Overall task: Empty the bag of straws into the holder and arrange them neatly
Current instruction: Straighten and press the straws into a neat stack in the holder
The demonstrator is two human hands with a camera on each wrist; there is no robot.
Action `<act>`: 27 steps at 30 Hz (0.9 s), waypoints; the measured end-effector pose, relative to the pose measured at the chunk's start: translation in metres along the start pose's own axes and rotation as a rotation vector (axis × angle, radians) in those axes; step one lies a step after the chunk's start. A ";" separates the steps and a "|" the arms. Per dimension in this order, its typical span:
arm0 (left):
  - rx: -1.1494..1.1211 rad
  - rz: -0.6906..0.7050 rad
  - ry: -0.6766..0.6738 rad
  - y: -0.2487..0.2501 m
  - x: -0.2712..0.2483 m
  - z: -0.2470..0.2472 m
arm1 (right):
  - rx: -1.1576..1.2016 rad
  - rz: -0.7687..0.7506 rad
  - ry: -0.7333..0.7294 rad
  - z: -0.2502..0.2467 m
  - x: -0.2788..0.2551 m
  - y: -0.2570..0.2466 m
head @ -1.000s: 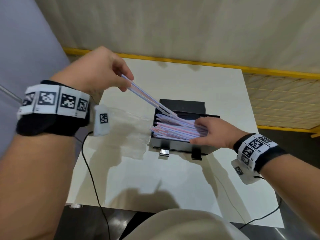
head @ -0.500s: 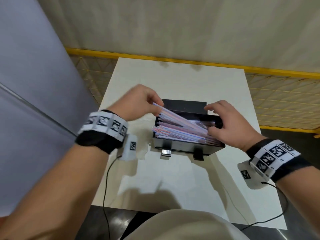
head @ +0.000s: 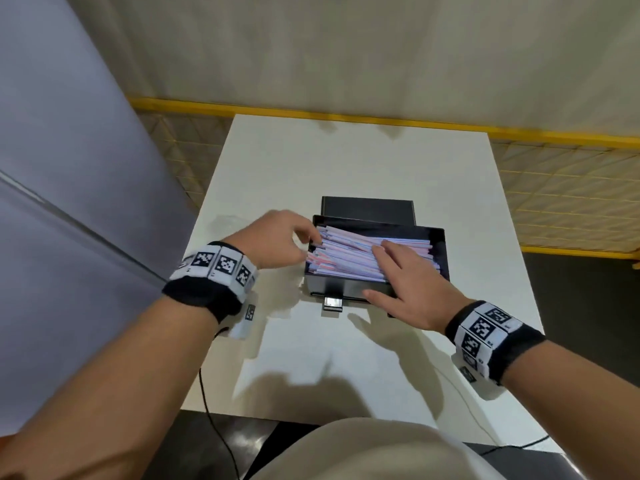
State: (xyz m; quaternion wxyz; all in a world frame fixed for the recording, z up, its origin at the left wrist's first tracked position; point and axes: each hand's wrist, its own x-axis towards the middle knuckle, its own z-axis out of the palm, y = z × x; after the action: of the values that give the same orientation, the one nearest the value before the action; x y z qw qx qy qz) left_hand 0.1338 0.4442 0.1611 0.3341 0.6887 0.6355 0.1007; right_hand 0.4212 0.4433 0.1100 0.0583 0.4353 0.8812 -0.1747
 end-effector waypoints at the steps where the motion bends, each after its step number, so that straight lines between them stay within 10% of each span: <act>1: 0.076 0.000 -0.054 0.000 -0.001 0.004 | -0.008 -0.006 -0.007 -0.001 0.000 0.000; 17: 0.182 0.164 -0.017 0.007 -0.009 0.020 | -0.063 0.001 -0.018 0.009 0.007 0.006; 27: 0.032 0.021 0.068 0.008 -0.008 -0.018 | -0.012 -0.201 0.117 0.006 -0.011 0.001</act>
State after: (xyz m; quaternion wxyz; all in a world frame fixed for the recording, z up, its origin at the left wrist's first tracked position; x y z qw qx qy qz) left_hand 0.1289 0.4433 0.1817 0.3004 0.6966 0.6409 0.1174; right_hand 0.4280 0.4332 0.1071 -0.0087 0.3538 0.9234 -0.1488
